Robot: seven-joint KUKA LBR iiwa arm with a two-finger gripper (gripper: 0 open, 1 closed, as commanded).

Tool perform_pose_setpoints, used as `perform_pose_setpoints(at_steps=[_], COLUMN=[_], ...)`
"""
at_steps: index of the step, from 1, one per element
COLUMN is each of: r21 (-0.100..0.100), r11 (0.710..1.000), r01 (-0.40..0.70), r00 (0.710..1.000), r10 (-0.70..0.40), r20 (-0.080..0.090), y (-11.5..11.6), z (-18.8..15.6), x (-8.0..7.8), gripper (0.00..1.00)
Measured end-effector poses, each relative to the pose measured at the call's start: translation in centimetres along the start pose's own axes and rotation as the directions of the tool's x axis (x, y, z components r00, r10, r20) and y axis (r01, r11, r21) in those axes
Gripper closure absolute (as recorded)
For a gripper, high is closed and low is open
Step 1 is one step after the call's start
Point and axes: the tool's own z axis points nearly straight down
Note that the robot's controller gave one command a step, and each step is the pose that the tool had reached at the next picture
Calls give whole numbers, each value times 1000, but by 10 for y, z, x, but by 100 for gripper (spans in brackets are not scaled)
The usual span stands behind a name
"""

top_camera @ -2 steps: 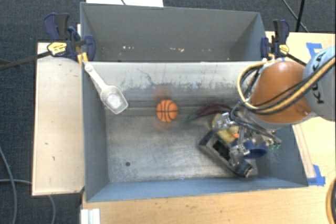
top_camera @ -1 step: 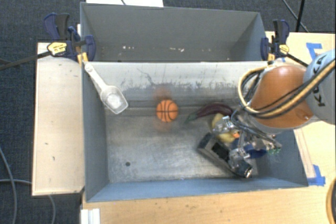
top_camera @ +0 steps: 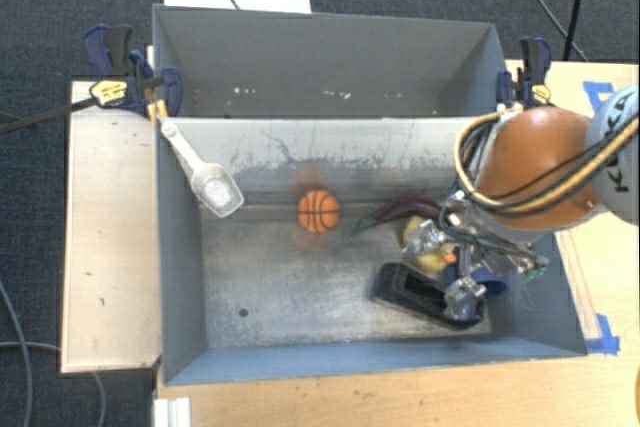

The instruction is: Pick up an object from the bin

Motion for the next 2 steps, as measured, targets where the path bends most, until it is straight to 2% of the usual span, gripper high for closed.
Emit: perform_pose_setpoints(at_steps=[1,2], r21=[10,10], r11=[985,985], r01=[-174,-173], r00=[985,985], r10=[174,173], r20=[-19,-19], y=[-3,-3], z=[33,33], x=[-9,-9], gripper=[100,100])
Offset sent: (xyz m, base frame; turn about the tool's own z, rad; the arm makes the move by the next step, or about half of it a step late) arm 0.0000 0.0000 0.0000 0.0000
